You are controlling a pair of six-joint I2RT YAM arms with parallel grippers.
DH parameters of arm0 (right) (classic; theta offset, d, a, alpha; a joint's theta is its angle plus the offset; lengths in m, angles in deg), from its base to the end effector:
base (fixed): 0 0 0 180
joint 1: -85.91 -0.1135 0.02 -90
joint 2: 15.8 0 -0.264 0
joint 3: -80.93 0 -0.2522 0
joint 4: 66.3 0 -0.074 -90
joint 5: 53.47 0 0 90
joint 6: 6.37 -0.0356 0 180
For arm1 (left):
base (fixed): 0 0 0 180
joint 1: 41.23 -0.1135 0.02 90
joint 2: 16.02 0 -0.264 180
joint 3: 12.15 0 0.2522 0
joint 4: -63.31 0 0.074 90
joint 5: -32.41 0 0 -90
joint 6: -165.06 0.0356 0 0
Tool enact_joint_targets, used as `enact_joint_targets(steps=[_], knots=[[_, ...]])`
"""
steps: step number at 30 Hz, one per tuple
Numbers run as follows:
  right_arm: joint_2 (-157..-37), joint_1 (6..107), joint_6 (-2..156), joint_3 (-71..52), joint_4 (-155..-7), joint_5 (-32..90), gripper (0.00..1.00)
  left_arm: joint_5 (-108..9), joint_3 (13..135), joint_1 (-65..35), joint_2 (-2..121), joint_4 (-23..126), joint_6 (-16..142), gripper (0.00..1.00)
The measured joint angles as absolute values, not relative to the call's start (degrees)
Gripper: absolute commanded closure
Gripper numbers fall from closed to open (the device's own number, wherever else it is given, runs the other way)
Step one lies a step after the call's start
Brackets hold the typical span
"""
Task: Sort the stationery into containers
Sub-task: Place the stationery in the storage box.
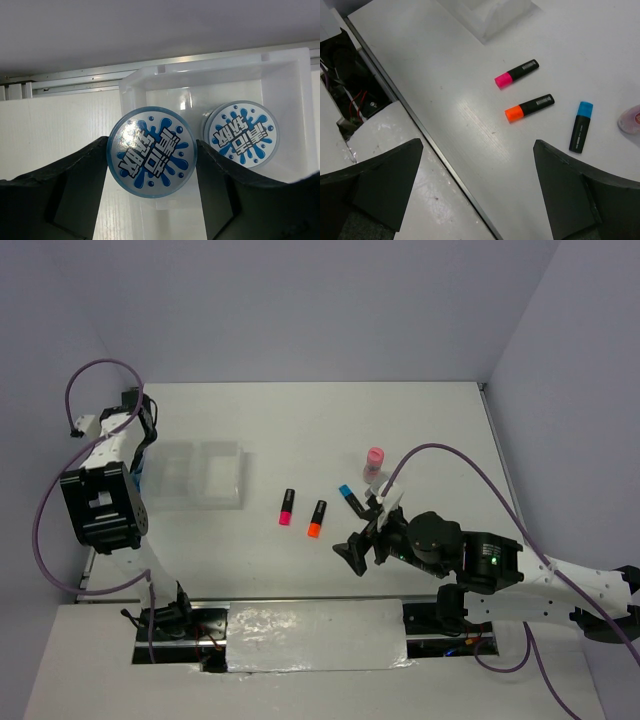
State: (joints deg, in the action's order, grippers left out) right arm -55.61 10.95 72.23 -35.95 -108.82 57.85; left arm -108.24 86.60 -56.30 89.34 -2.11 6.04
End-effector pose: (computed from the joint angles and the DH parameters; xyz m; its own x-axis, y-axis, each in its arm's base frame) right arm 0.0514 0.1415 0.3471 -0.2439 -0.1982 -0.9493 -0.7777 0.6248 0.0694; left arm 0.3504 0.1228 0.2472 0.0402 -0.6023 -0.7973 -0.9991 -0.0339 -0.0247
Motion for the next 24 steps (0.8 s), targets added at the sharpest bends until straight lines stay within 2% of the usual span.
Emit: enact_joint_targets(steps=[18, 24], knots=[[-55.61, 10.95, 72.63, -35.95, -108.84, 56.56, 0.00, -107.65, 78.95, -56.33, 83.94, 6.51, 7.77, 0.17], [-55.61, 10.95, 72.65, -35.95, -108.84, 56.12, 0.00, -107.37, 75.85, -56.33, 81.54, 10.57, 8.03, 0.16]])
